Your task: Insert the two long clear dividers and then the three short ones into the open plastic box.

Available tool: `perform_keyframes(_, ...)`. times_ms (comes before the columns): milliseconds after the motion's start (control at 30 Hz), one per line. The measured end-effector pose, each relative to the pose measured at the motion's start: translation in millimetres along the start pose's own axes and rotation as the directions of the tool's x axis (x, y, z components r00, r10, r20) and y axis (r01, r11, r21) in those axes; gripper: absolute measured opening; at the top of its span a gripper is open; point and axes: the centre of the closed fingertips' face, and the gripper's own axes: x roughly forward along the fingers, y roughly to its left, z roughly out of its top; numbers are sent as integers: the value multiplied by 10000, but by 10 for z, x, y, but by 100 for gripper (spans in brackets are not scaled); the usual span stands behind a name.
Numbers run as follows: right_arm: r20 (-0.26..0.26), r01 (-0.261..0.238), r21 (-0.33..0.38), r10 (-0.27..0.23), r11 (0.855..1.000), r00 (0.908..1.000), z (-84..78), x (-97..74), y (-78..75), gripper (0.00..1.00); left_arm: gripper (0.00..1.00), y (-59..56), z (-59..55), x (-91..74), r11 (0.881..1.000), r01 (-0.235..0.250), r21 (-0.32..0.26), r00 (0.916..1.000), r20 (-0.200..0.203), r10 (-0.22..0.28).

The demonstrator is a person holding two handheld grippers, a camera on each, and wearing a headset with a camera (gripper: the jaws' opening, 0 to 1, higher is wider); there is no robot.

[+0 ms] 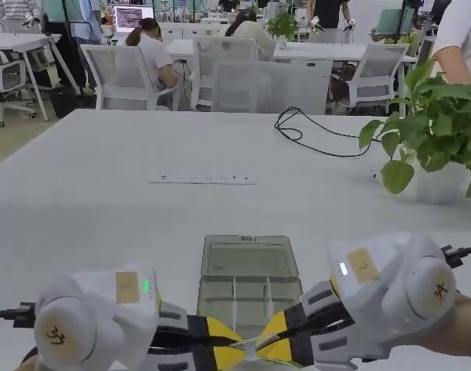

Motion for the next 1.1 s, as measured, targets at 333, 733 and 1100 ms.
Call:
perform_keyframes(333, -141, 649, 951, -638, 9934, 9979, -16, -28, -211, 2, 27, 165, -62, -25, 9906, -935, -995, 9956, 21, 942)
perform_keyframes(733, -508, 1135, 2500, -1040, 9616, 9933, -61, -2, -439, 2, 53, 318, -130, -59, 9666, -1721, -1900, 9839, 149, 1781)
perform_keyframes(1100, -925, 1482, 2754, -1273, 9498, 9875, -110, 76, -652, 2, 72, 425, -219, -107, 9459, -2289, -2298, 9724, -95, 2330)
